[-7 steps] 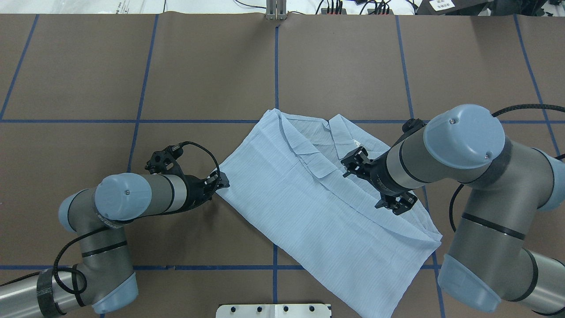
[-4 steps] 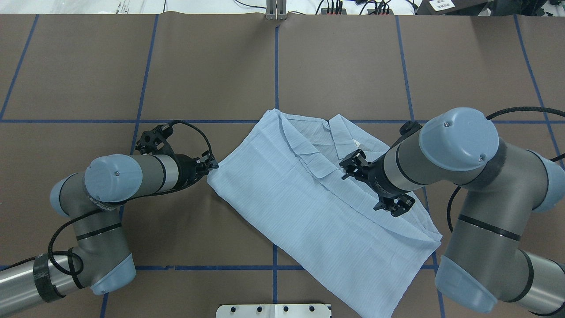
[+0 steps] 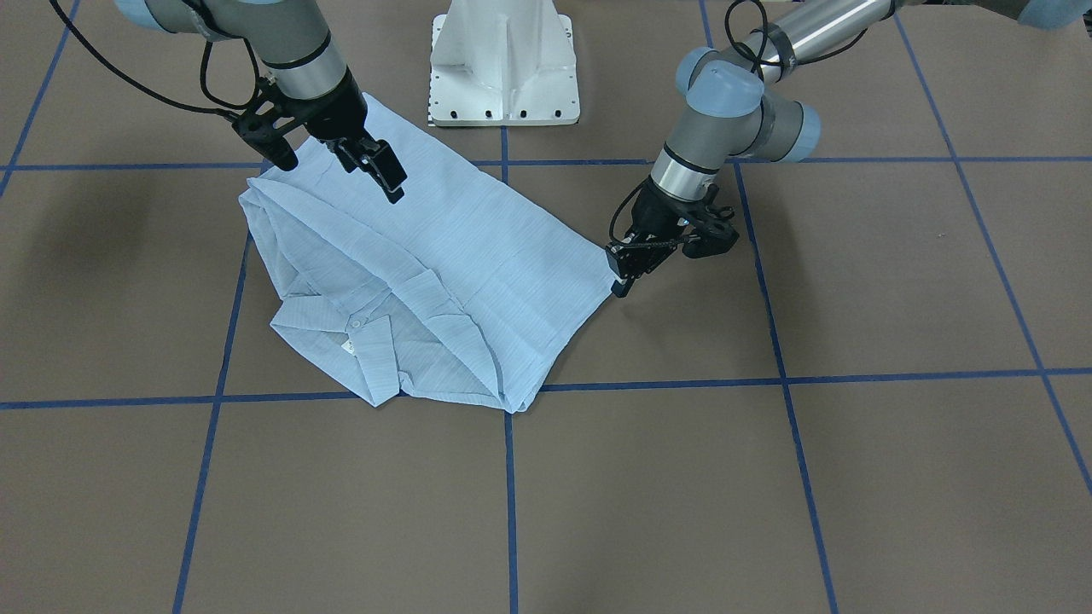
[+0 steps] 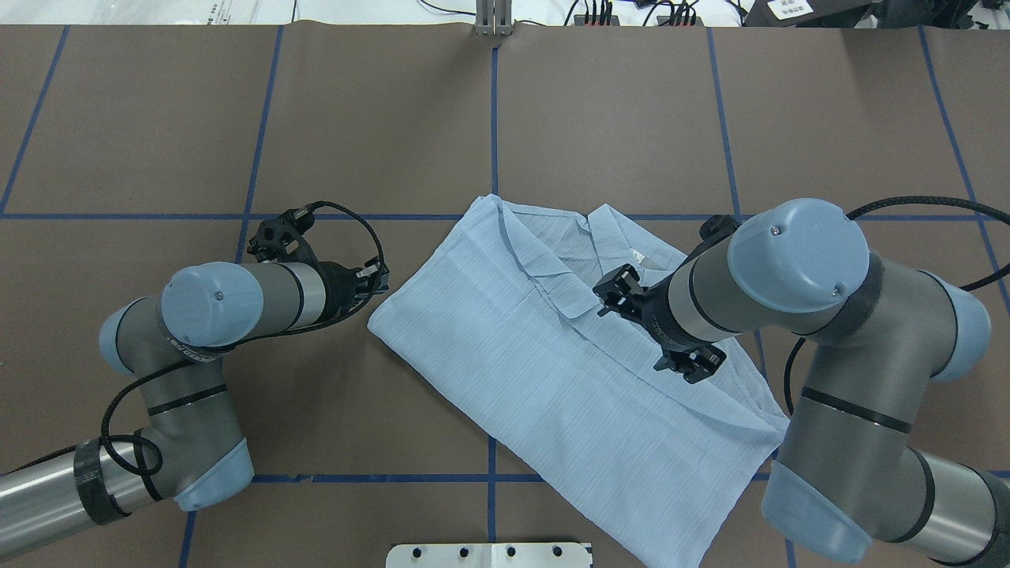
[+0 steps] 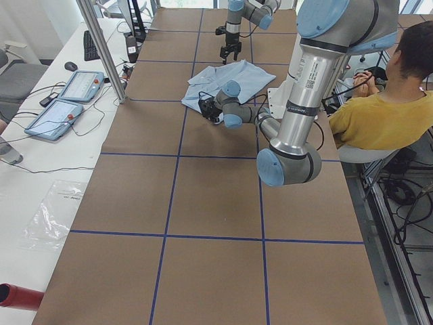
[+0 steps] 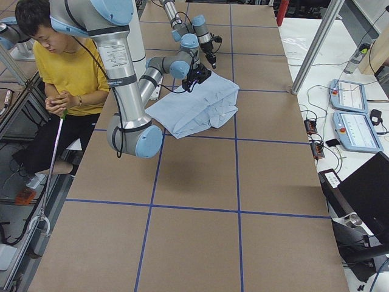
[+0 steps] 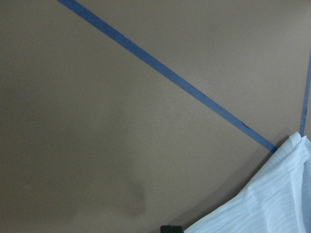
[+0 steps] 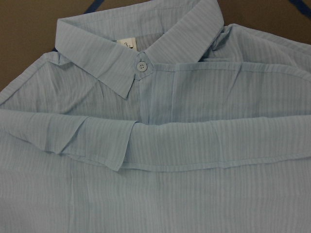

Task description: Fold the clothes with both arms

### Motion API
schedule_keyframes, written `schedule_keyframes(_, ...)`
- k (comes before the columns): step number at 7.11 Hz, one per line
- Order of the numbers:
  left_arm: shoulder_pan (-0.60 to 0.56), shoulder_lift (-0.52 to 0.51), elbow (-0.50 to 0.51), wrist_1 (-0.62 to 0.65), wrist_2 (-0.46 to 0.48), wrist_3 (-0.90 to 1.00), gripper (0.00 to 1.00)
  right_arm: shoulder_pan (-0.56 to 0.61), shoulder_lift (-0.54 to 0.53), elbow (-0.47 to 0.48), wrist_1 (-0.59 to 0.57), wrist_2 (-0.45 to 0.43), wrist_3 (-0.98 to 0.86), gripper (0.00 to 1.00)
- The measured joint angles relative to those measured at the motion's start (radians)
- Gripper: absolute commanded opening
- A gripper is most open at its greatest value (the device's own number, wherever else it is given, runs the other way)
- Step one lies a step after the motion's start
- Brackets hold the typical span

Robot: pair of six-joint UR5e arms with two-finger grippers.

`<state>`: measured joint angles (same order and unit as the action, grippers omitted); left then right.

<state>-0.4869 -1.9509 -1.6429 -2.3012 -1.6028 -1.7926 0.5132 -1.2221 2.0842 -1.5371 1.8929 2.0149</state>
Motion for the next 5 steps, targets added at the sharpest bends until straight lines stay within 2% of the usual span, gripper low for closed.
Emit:
schedule_keyframes(3,0.002,0.003,-0.004,0.029,-0.006,0.002,0.59,-0.002,0.008,-0.003,0.000,-0.012,0.001,1.00)
schedule_keyframes(5,0.005,-0.004,-0.039,0.136,-0.010,0.002,0.53,-0.002,0.009,-0.006,0.000,-0.013,0.001,1.00)
